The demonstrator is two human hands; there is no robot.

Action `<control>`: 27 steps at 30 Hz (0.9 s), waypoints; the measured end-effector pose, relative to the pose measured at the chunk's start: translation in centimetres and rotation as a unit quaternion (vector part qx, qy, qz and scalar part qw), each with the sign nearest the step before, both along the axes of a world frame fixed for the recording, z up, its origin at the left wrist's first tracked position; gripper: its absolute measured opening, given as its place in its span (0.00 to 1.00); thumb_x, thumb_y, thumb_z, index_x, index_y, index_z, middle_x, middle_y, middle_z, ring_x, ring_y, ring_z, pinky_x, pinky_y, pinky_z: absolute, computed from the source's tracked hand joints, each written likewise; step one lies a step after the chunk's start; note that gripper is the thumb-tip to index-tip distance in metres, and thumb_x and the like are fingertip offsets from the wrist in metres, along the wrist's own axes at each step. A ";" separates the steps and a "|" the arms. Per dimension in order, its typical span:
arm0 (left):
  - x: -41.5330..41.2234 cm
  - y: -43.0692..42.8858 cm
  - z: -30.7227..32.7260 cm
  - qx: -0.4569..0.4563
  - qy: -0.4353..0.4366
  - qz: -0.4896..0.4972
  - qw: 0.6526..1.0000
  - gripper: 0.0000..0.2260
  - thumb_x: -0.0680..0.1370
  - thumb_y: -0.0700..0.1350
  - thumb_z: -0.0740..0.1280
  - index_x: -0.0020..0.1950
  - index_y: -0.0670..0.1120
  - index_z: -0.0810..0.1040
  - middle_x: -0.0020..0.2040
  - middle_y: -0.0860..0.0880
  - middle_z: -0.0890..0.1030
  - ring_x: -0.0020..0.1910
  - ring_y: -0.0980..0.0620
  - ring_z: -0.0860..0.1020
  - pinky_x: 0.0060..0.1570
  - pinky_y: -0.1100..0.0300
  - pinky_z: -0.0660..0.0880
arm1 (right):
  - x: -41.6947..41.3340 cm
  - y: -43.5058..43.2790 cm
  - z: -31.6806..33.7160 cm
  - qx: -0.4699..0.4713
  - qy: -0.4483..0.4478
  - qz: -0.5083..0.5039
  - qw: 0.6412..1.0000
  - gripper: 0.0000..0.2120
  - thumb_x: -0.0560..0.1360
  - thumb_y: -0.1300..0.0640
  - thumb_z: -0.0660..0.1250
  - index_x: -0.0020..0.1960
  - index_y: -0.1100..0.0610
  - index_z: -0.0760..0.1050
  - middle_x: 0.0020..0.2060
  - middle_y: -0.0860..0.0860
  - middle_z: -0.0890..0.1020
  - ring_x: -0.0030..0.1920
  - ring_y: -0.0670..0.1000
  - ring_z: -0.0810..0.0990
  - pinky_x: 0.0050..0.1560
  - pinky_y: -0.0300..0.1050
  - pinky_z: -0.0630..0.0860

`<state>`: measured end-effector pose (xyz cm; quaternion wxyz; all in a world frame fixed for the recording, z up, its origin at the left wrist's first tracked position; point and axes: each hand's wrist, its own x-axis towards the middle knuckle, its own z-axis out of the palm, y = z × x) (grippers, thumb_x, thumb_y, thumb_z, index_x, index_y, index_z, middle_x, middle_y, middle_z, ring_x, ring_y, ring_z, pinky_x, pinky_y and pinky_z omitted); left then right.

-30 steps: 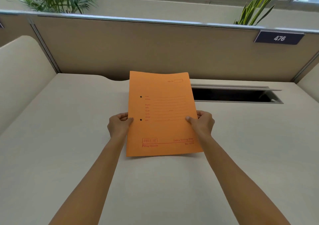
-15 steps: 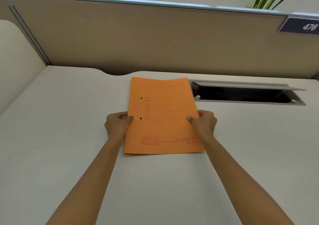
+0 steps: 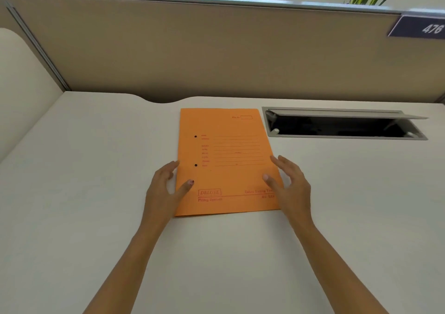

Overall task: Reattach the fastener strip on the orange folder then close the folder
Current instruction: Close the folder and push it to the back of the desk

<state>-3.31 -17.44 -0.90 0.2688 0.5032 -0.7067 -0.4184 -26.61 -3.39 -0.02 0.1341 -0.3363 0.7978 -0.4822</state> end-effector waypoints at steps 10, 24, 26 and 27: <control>1.9 3.5 -2.7 -0.202 -0.277 -0.115 0.933 0.38 0.68 0.75 0.37 0.75 0.60 0.46 0.79 0.52 0.50 0.78 0.50 0.53 0.75 0.47 0.47 | 2.2 2.5 -3.3 0.149 0.182 0.113 0.965 0.31 0.69 0.33 0.60 0.70 0.42 0.68 0.75 0.47 0.61 0.77 0.53 0.51 0.77 0.56 0.48; -1.0 -1.4 -3.0 -0.199 -0.298 -0.109 0.927 0.37 0.70 0.72 0.37 0.77 0.60 0.48 0.80 0.53 0.48 0.78 0.49 0.50 0.74 0.41 0.43 | -0.5 -2.2 -3.9 0.170 0.215 0.087 0.958 0.31 0.71 0.32 0.61 0.70 0.44 0.68 0.75 0.48 0.64 0.76 0.53 0.55 0.77 0.55 0.49; -1.4 -2.2 -3.1 -0.199 -0.302 -0.109 0.926 0.34 0.71 0.70 0.42 0.77 0.60 0.48 0.80 0.53 0.48 0.78 0.49 0.49 0.74 0.41 0.42 | -1.0 -2.9 -4.0 0.170 0.215 0.085 0.958 0.31 0.71 0.32 0.61 0.70 0.44 0.67 0.75 0.47 0.64 0.76 0.53 0.56 0.77 0.55 0.49; -1.6 -2.5 -3.1 -0.197 -0.299 -0.110 0.927 0.34 0.72 0.69 0.43 0.77 0.60 0.48 0.80 0.53 0.49 0.78 0.49 0.49 0.74 0.41 0.42 | -1.2 -3.2 -4.0 0.170 0.215 0.085 0.958 0.31 0.71 0.32 0.61 0.70 0.44 0.67 0.75 0.48 0.64 0.76 0.53 0.56 0.77 0.55 0.49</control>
